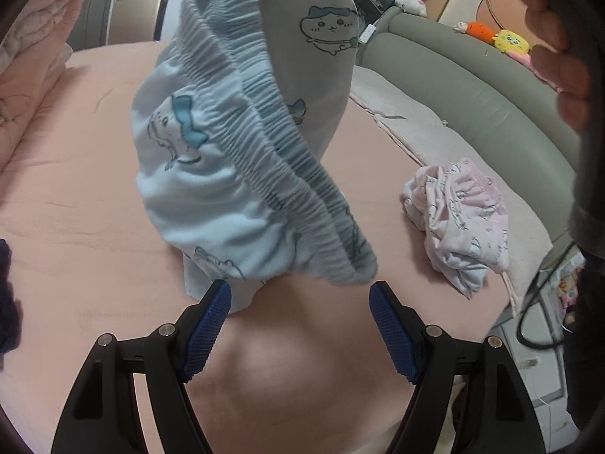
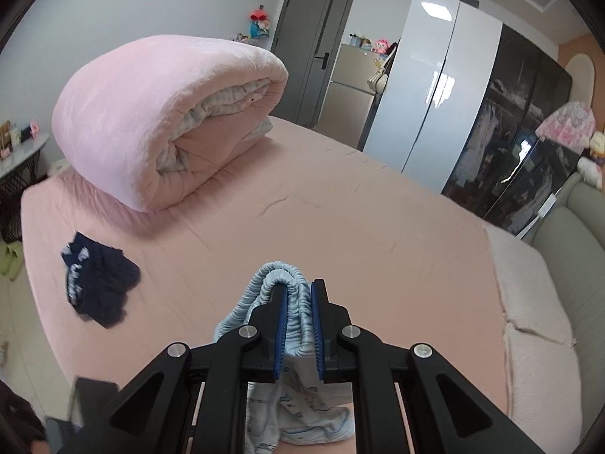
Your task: Fold clothes
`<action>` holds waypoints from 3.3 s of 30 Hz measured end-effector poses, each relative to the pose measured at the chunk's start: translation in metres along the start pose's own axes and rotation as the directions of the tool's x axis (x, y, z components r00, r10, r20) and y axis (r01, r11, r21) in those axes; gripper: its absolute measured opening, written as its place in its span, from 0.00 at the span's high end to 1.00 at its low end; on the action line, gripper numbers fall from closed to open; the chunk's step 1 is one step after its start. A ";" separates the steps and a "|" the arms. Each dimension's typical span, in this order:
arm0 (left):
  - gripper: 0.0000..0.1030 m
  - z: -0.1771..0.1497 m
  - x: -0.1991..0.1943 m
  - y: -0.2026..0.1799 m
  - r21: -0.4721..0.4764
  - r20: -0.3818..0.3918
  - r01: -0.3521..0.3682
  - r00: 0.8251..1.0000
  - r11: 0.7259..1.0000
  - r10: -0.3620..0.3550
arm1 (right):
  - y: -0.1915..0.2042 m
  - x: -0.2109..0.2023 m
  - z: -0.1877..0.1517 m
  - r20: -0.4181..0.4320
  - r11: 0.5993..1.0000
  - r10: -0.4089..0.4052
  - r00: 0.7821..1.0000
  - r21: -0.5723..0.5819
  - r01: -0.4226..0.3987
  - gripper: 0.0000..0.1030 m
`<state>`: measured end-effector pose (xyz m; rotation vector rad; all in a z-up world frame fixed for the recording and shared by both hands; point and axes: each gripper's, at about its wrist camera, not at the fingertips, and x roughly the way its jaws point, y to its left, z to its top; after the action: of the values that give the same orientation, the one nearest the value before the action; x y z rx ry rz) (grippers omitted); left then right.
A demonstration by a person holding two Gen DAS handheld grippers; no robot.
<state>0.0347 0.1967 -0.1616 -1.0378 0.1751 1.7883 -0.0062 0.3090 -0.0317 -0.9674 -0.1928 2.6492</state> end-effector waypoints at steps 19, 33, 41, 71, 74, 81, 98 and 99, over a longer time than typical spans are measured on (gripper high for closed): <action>0.31 0.004 -0.010 0.058 -0.159 0.017 -0.057 0.998 0.986 0.061 | -0.016 -0.007 -0.008 -0.013 0.999 -0.006 1.000 0.045 0.007 0.91; 0.82 0.018 -0.031 0.077 -0.162 0.074 -0.062 0.994 0.985 0.075 | -0.024 -0.015 -0.018 -0.015 0.997 0.010 1.000 0.071 -0.009 0.91; 0.91 0.028 -0.042 0.080 -0.137 0.108 -0.072 0.990 0.988 0.087 | -0.023 -0.020 -0.028 0.000 0.998 0.020 1.000 0.068 -0.020 0.91; 0.91 0.109 -0.066 0.100 -0.116 0.162 -0.151 0.972 0.982 0.168 | -0.032 -0.029 -0.030 0.031 0.965 -0.070 0.997 -0.251 0.075 0.73; 0.91 0.108 -0.068 0.099 -0.114 0.157 -0.154 0.973 0.982 0.170 | -0.017 -0.009 -0.072 -0.046 0.939 -0.078 0.996 -0.338 0.058 0.49; 0.91 0.114 -0.068 0.093 -0.080 0.157 -0.151 0.974 0.985 0.162 | 0.032 0.011 -0.152 -0.094 0.885 -0.097 0.991 -0.464 0.042 0.49; 0.91 0.113 -0.067 0.076 -0.011 0.149 -0.160 0.976 0.987 0.160 | 0.105 0.037 -0.190 -0.061 0.820 -0.074 0.995 -0.571 0.027 0.49; 0.91 0.113 -0.067 0.075 -0.009 0.148 -0.156 0.977 0.988 0.156 | 0.107 0.039 -0.191 -0.058 0.817 -0.080 0.995 -0.575 0.032 0.49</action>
<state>-0.0832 0.1764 -0.0682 -0.9055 0.1710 1.9988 0.0631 0.2247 -0.2251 -1.2094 -1.0374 2.5256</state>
